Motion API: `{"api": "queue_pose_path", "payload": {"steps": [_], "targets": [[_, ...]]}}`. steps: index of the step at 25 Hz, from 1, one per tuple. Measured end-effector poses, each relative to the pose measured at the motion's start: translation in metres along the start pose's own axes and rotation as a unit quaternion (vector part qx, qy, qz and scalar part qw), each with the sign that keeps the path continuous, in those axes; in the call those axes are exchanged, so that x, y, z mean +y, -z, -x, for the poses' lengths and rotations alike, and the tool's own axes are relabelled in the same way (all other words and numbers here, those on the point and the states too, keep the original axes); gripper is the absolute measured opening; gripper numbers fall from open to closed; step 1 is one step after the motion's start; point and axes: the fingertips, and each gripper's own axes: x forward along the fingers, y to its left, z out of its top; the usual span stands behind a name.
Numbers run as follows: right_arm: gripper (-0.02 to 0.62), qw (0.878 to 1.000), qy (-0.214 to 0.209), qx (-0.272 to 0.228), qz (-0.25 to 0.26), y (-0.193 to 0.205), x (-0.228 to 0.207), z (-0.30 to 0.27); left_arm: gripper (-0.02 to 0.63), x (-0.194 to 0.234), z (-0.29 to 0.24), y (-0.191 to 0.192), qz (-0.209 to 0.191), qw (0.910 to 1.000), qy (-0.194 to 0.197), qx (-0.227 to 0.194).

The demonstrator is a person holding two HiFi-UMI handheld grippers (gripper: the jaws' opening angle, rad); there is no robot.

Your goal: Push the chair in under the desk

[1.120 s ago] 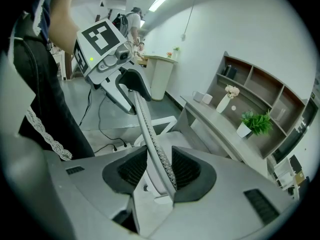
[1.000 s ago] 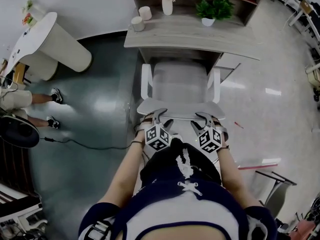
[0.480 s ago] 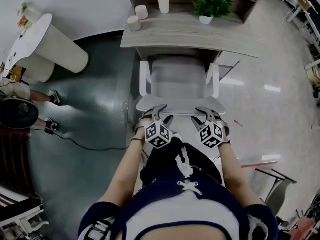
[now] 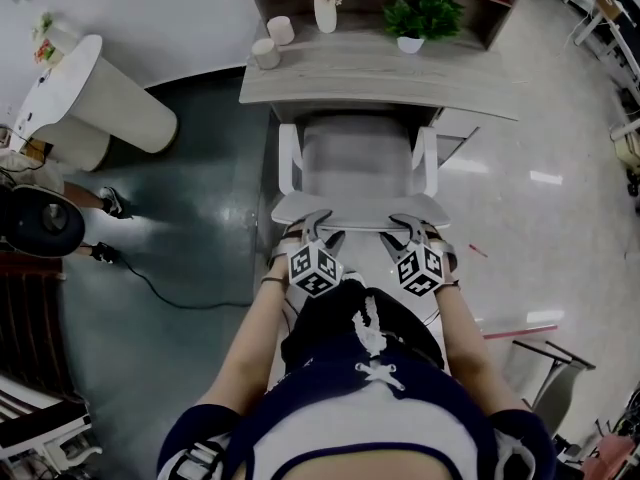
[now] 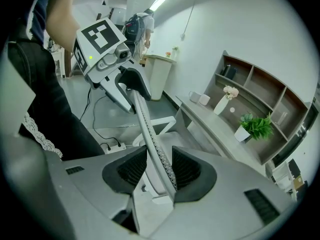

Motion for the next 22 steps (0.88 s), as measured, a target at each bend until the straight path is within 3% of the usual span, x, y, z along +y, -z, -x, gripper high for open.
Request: {"api": "queue_pose_path", "payload": {"steps": [22], "targets": [[0.137, 1.000, 0.016, -0.001, 0.000, -0.014, -0.016, -0.019, 0.222, 0.029, -0.010, 0.005, -0.004, 0.9999, 0.012, 0.008]]}}
